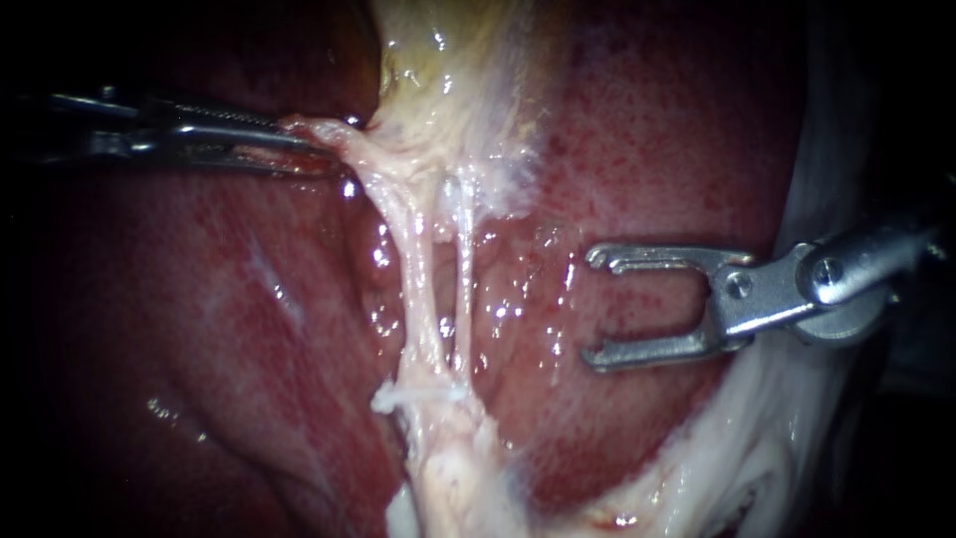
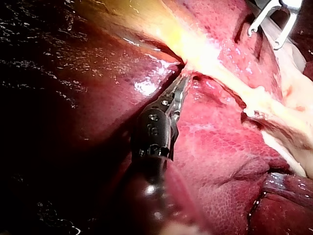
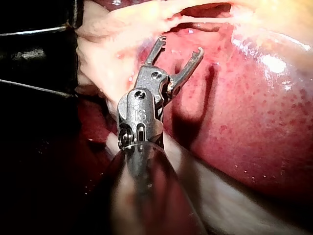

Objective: Going back first clip left tube

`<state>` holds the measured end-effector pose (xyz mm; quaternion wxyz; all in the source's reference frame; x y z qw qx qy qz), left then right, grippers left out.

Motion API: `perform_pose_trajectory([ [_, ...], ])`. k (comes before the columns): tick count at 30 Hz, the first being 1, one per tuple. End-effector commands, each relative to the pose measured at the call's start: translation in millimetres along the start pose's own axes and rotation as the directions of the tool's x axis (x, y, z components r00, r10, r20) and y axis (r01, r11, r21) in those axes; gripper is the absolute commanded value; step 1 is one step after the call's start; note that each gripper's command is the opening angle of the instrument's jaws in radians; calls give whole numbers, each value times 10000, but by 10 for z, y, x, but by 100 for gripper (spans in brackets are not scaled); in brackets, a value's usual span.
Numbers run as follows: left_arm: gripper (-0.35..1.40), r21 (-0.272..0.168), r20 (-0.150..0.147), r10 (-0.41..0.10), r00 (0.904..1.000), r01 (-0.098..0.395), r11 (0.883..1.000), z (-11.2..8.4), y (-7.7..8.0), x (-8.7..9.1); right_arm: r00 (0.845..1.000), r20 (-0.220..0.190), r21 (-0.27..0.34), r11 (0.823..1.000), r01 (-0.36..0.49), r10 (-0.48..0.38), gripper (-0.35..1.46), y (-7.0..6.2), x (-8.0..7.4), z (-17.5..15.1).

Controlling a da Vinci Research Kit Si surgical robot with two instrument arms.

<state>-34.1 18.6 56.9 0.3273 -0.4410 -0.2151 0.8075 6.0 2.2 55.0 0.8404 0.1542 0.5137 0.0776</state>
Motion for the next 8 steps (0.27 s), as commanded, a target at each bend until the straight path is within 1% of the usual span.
perform_pose_trajectory([
  [1,-35,-13,1,0,10000,0,10000,0,0,0,10000,-9,37,10000,3,-3,50,0,0,0],
  [8,-35,-14,1,-3,10000,3,10000,-1,2,0,10000,-36,161,9999,8,-8,50,-2,2,0],
])
